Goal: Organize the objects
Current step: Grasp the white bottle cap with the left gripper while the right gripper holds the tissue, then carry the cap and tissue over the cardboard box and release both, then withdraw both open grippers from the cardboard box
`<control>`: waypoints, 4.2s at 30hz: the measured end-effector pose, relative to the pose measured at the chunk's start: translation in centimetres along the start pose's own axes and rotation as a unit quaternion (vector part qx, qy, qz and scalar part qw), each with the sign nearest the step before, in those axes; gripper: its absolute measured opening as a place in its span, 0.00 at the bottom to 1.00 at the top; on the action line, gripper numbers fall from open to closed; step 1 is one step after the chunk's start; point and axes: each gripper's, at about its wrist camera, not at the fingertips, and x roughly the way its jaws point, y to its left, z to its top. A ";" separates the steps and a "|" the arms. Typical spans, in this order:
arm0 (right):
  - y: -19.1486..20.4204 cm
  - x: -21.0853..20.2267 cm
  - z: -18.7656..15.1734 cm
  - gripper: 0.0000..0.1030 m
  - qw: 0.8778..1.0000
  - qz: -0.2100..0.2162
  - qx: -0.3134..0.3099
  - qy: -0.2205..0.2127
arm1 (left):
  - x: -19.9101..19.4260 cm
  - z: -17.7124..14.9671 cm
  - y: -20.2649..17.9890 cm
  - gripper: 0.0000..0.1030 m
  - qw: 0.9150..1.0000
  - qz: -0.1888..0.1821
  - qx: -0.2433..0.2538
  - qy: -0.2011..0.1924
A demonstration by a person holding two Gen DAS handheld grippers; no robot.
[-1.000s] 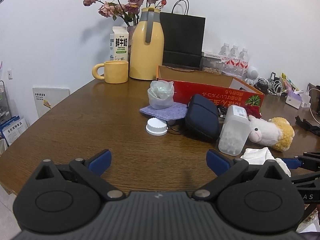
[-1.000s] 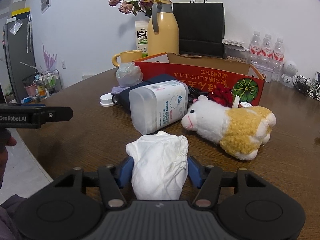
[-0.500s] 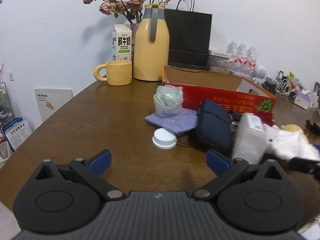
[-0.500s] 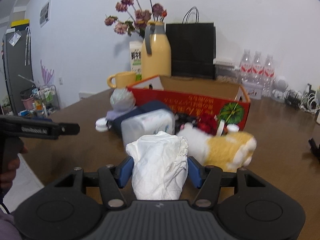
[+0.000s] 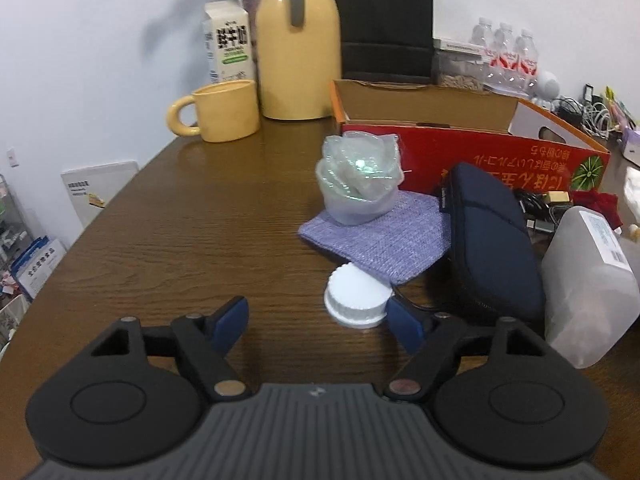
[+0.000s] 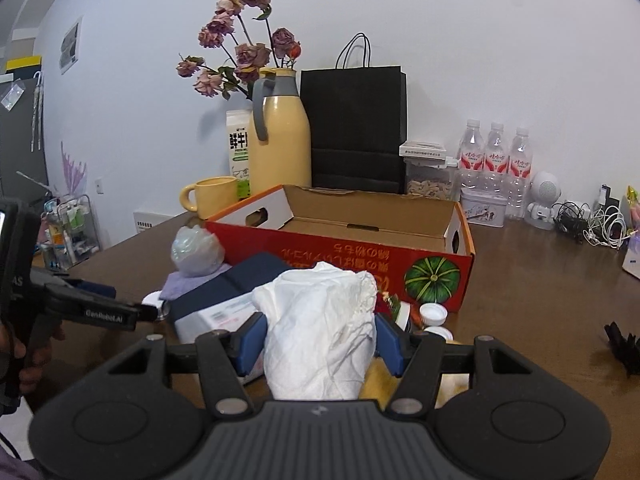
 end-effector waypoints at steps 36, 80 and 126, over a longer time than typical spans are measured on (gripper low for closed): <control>-5.9 9.5 8.3 0.56 1.000 -0.018 -0.020 -0.016 | -1.0 8.3 2.7 0.74 0.996 -0.015 -0.031 -0.079; -7.5 16.5 10.9 0.57 1.000 -0.029 0.004 0.001 | 6.0 16.8 -7.2 0.15 0.987 -0.118 0.033 -0.106; -7.0 8.0 8.6 1.00 0.995 -0.082 0.037 -0.034 | -1.1 13.0 -4.9 1.00 0.985 -0.065 -0.009 -0.161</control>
